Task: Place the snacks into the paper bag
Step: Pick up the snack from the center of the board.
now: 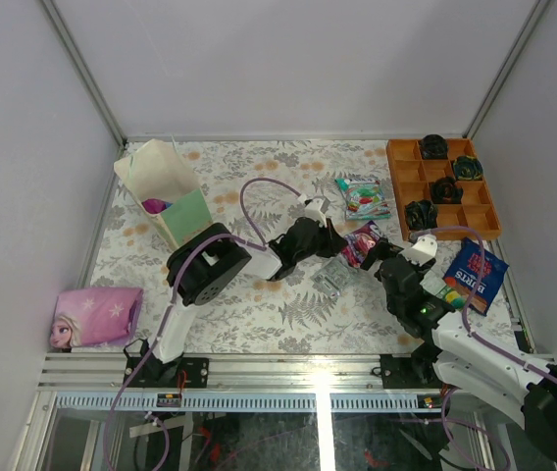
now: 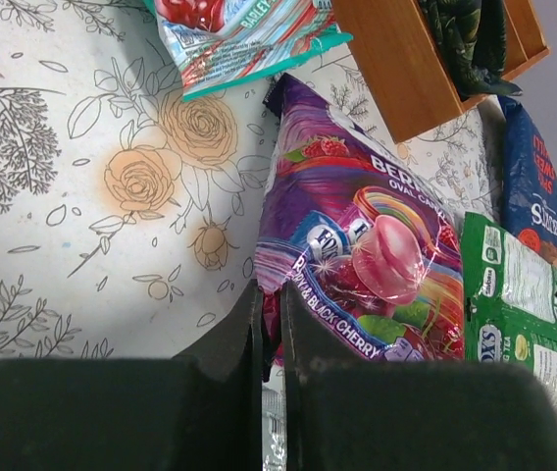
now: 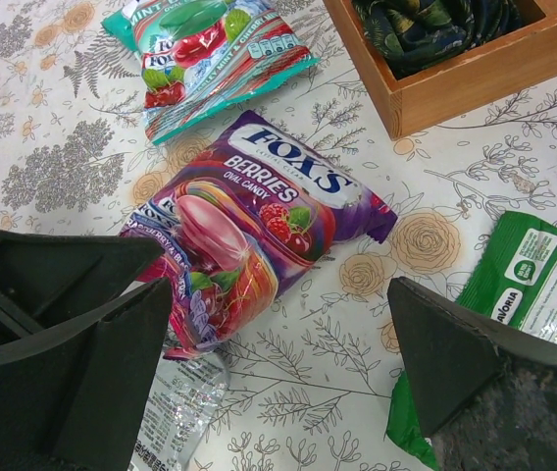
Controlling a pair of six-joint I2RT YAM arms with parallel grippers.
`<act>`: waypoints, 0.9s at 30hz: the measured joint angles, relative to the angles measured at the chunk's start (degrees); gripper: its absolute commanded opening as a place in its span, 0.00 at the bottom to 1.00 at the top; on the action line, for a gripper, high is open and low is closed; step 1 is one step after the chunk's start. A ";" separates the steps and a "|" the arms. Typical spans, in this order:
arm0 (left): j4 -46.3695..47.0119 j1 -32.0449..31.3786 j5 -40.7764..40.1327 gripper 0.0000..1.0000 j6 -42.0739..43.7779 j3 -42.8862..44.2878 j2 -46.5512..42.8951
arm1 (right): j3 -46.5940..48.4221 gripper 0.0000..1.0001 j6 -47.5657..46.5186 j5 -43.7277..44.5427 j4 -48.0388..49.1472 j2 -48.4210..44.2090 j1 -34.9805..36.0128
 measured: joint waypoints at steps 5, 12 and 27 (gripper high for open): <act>-0.96 0.00 -1.36 0.00 0.11 -2.27 -2.82 | 0.00 0.99 0.00 0.02 0.00 -0.07 0.00; -10.93 0.28 -7.80 0.00 2.29 -3.85 -14.19 | 0.00 0.99 0.02 -0.02 0.00 -0.81 0.00; -43.01 0.33 -26.14 0.00 6.88 -0.70 -44.28 | 0.00 0.99 0.04 -1.01 0.33 1.64 0.00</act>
